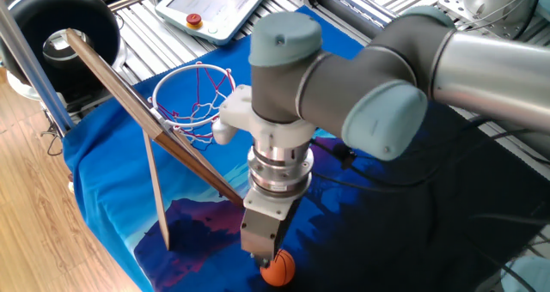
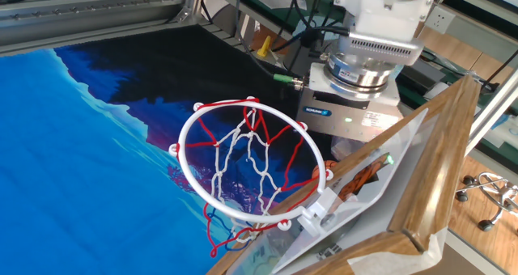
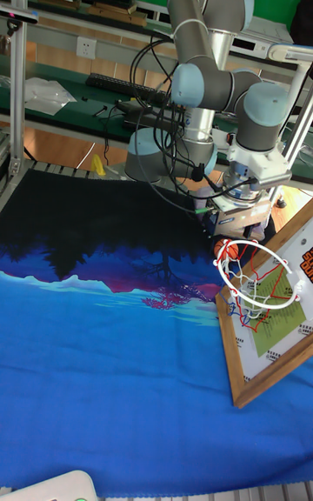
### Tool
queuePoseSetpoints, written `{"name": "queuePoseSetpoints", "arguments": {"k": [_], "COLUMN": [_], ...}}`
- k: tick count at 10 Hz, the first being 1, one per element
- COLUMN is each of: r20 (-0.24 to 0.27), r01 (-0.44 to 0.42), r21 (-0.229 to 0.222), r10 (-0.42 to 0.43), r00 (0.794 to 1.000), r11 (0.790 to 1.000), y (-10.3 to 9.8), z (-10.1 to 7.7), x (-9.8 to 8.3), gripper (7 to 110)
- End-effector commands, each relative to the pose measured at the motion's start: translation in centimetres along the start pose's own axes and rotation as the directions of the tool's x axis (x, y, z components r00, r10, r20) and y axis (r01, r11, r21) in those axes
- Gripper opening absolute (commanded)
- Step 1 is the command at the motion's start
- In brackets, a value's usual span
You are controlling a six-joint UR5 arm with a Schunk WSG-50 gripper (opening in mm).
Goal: Grab a basketball, release it and shoot it into the basket
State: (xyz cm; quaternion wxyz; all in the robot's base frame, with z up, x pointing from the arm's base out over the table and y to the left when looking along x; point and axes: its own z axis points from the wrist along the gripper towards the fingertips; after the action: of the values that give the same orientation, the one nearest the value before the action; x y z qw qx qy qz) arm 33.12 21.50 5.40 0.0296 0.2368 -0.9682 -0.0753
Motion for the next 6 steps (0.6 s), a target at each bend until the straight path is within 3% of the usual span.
{"name": "queuePoseSetpoints", "arguments": {"k": [1, 3, 4, 5, 6], "r20": [-0.013, -0.052, -0.104, -0.155, -0.167], "r01": [0.009, -0.013, -0.043, -0.116, -0.133], "r21": [-0.012, 0.001, -0.046, -0.146, -0.136], "r10": [-0.009, 0.013, 0.038, 0.093, 0.11], "r00": [1.0, 0.999, 0.994, 0.983, 0.98], "r11": [1.0, 1.0, 0.998, 0.982, 0.982], "y": [0.1, -0.1, 1.1, 4.0, 3.9], "z": [0.8, 1.8, 1.9, 1.5, 1.7], "x": [0.5, 1.2, 2.4, 3.2, 3.3], "gripper": [110, 110, 110, 88, 88]}}
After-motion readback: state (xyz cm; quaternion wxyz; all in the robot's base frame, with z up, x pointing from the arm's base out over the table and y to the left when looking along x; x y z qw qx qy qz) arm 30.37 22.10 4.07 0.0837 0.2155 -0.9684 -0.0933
